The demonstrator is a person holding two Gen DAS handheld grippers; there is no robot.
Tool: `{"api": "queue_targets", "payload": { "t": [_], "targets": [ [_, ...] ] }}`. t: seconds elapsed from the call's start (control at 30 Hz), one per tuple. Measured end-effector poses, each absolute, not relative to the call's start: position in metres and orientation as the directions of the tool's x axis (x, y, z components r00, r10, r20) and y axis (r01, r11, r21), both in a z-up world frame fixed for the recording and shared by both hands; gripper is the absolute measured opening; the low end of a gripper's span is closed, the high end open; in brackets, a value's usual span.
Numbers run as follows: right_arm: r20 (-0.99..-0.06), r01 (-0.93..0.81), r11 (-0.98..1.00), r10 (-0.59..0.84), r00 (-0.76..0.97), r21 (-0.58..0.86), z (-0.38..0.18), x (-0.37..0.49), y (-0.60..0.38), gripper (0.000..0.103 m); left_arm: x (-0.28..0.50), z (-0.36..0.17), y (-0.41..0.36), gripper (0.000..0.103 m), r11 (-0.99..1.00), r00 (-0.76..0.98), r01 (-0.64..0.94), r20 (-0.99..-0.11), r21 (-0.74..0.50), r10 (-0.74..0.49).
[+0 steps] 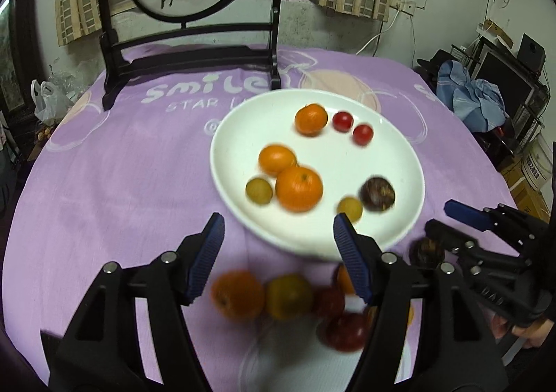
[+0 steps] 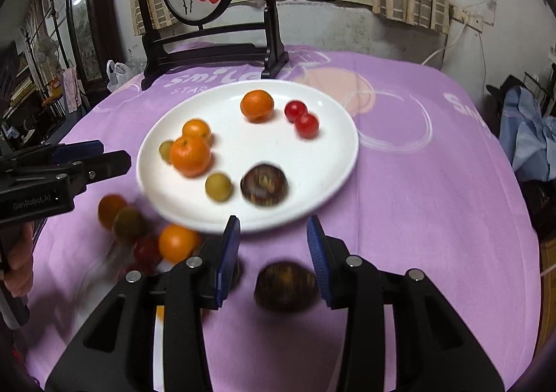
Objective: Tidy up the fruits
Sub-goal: 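Carry the mandarin and red tomato over the white plate and open both grippers, then grasp a yellow tomato with the right gripper while the left grasps a dark red tomato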
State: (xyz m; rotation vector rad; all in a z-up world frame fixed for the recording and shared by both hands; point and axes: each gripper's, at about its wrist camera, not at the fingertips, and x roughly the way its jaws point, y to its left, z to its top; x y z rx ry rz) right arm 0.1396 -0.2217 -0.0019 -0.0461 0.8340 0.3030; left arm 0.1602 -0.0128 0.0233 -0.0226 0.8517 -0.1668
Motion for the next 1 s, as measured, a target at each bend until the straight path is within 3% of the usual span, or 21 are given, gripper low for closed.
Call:
{"api": "queue_targets", "payload": {
  "t": [0.5, 1.0],
  "targets": [
    [-0.779, -0.331, 0.938, 0.284, 0.559, 0.104, -0.024, 0.068, -0.209, 0.04, 0.084, 0.006, 0.004, 0.067, 0.982, 0.637, 0.169, -0.752, -0.081, -0.171],
    [-0.811, -0.399, 0.915, 0.279, 0.515, 0.062, -0.047, 0.087, -0.163, 0.04, 0.072, -0.015, 0.004, 0.071, 0.969, 0.624, 0.209, -0.746, -0.128, -0.233]
  ]
}}
